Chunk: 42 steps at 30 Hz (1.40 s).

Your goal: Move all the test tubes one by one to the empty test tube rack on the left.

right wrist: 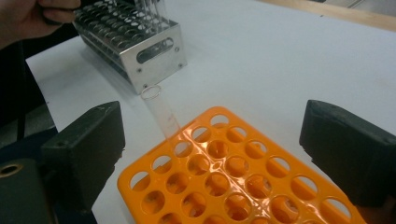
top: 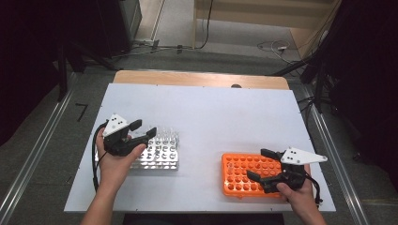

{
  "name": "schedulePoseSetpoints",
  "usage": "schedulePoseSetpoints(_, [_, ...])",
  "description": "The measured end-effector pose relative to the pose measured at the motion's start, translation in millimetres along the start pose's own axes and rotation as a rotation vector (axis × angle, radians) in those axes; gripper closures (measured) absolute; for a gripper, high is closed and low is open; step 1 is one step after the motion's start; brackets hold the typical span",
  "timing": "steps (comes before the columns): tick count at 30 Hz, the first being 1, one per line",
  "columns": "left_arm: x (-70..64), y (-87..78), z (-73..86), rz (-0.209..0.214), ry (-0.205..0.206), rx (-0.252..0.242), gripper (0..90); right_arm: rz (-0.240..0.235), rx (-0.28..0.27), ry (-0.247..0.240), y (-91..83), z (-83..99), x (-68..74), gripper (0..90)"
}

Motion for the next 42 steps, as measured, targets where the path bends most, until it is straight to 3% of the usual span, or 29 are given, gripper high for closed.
schedulePoseSetpoints(4, [-16.0, -0.8, -2.1, 0.052, 0.004, -0.004, 12.4, -0.002, 0.034, -0.008, 10.5, 3.1, 6.7, 9.7])
schedulePoseSetpoints(7, [-28.7, -1.1, -5.1, 0.121, -0.013, -0.016, 3.2, 0.004, 0.06, -0.013, 18.8, 6.4, 10.5, 13.2])
schedulePoseSetpoints(15, [-55.4, -0.9, -7.8, 0.228, 0.007, -0.021, 0.0, 0.004, 0.111, -0.027, 37.0, 12.8, 21.0, 27.0])
schedulePoseSetpoints(19, [-65.6, 0.8, -6.6, 0.253, 0.022, -0.012, 0.0, 0.01, 0.132, -0.047, 44.6, 15.8, 25.5, 33.4])
schedulePoseSetpoints(25, [-78.0, 4.8, -4.0, 0.278, 0.034, 0.004, 0.0, 0.023, 0.188, -0.026, 52.3, 21.6, 25.4, 47.4])
schedulePoseSetpoints(30, [-84.1, 8.0, -0.9, 0.288, 0.038, 0.019, 0.0, 0.025, 0.211, -0.037, 55.8, 23.1, 28.1, 57.0])
schedulePoseSetpoints(35, [-91.8, 9.8, 0.5, 0.304, 0.047, 0.024, 0.0, 0.037, 0.236, -0.035, 59.2, 25.3, 28.6, 63.5])
schedulePoseSetpoints(42, [-100.5, 12.9, 3.5, 0.322, 0.06, 0.039, 0.0, 0.076, 0.245, -0.081, 61.0, 26.3, 31.0, 68.9])
Point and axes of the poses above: each handheld gripper's, and its own axes: y roughly forward along the jaws, z roughly out of its underside, x roughly to its left, the point moved 5 cm from there along y, roughly forward along the jaws, and after that the axes turned 5 degrees about -x, right-handed, at the moved point
